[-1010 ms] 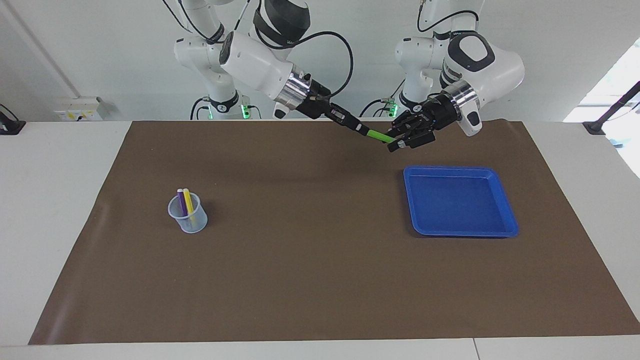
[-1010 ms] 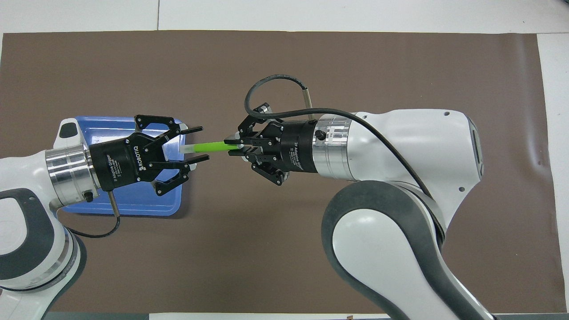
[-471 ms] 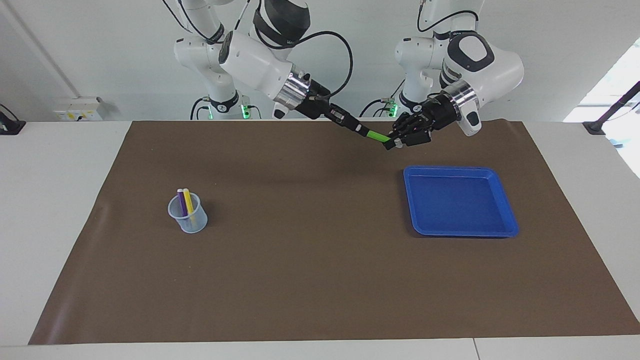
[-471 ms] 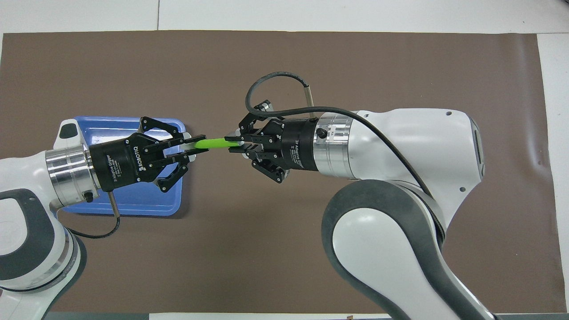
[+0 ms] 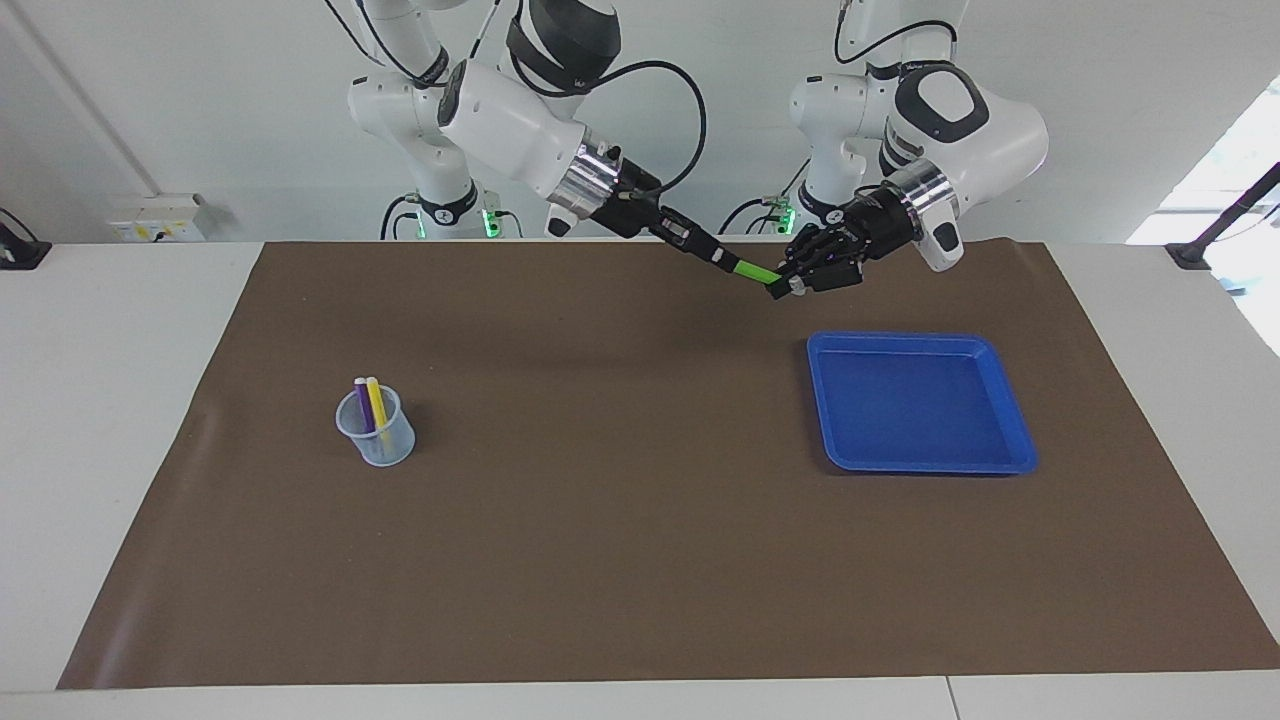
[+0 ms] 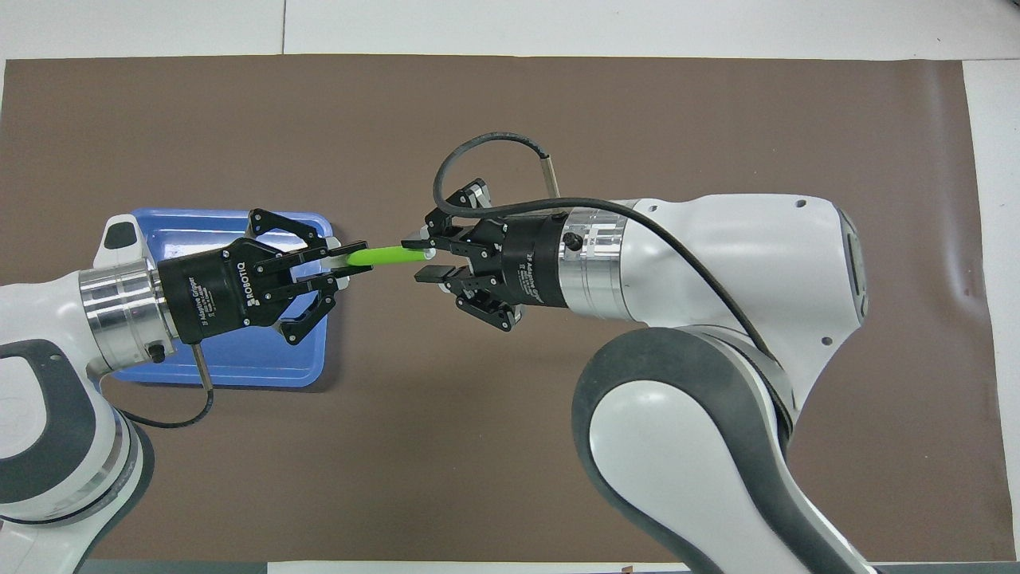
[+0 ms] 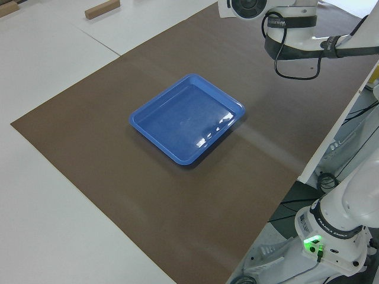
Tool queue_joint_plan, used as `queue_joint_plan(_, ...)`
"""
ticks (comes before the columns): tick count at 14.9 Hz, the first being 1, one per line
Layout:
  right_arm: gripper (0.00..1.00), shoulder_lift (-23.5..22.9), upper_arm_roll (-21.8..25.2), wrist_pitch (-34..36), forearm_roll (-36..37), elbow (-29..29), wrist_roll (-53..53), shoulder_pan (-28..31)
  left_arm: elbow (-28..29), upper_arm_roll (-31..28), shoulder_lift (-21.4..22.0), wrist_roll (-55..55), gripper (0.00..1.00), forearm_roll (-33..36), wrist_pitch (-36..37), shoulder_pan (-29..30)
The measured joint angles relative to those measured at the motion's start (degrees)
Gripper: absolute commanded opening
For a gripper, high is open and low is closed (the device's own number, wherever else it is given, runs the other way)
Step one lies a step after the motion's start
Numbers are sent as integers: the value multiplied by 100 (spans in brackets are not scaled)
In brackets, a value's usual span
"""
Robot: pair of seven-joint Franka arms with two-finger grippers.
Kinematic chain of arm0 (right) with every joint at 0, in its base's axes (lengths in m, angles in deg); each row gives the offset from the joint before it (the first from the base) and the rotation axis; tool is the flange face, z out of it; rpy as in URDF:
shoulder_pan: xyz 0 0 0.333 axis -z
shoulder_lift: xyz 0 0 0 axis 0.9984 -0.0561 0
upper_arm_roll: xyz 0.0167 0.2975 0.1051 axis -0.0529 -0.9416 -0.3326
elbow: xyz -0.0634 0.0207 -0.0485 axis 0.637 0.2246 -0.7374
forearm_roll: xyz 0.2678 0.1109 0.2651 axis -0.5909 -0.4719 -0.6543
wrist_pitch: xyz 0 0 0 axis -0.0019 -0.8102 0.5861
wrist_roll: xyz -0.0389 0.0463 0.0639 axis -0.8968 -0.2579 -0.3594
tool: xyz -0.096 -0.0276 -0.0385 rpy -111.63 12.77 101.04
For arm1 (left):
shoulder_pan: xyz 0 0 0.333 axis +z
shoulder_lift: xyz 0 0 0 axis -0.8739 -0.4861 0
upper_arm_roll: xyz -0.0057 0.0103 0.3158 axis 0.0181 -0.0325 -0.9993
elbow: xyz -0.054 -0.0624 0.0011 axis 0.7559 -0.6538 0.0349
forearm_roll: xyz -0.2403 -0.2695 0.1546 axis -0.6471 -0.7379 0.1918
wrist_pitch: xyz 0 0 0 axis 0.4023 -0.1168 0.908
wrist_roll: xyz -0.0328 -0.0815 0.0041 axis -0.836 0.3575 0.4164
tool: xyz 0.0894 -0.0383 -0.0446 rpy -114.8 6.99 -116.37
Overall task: Right arm passes pens to left for tray arrangement
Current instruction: 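Lower the pen into the tray while the right gripper withdraws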
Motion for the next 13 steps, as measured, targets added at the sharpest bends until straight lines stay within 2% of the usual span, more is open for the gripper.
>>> queue_joint_plan(5,100,-62,47,38,815,42,0,14,0,-8,2,30,0,0,-31,1)
queue_joint_plan(8,100,-59,382,351,1435,113,-8,19,0,-26,2,-58,0,92,-105,38)
queue_joint_plan(10,100,-26,715,696,1768,185,-198,24,-12,-31,-3,-142,0,671,-87,128)
queue_joint_plan(13,100,57,1164,1137,2162,204,-923,31,-244,-38,-185,-221,0,2023,295,184)
